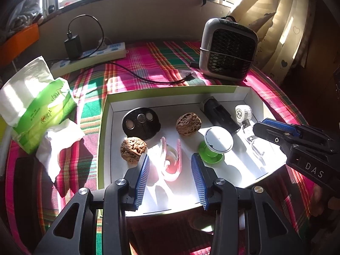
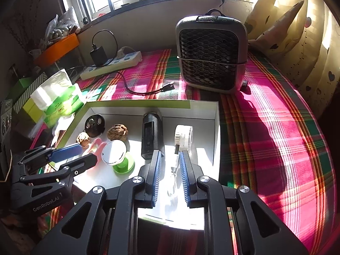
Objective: Organize objects
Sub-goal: 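Open left tool releasing pink hook in box while right tool releases cable, then move left tool to pink case while right tool approaches grey mushroom knob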
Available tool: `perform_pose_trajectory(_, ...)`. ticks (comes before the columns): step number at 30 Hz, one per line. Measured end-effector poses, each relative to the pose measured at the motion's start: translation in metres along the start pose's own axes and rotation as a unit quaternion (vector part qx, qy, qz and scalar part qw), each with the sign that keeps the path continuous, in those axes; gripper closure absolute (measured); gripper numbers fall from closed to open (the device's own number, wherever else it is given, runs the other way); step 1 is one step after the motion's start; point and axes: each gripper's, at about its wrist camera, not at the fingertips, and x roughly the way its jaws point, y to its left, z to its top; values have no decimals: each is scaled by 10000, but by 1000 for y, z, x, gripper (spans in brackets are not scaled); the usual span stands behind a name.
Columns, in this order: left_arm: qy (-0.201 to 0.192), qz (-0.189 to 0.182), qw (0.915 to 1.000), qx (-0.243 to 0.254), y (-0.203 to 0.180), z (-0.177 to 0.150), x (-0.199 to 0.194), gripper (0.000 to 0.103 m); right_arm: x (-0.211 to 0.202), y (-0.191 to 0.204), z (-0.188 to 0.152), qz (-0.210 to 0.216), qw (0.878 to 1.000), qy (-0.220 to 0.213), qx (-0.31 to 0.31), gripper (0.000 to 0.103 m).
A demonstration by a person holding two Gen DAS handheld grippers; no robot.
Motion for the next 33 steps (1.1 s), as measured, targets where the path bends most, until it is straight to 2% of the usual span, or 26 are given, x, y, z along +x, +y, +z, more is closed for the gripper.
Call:
perform_pose_trajectory(8,-196,-12,9998,-70,2,-7,-22,64,-17,6,-8,30,9999,-158,-30,68)
perform_pose_trajectory(19,-363,-88,9988,-318,13,-31,-54,64,-46,24,-36,116,9988,-421,-244,67)
perform_pose_trajectory(33,-83,-152,9979,-626,24,-67,-54,64,-33,51,-68,602,9958,-12,-690,67)
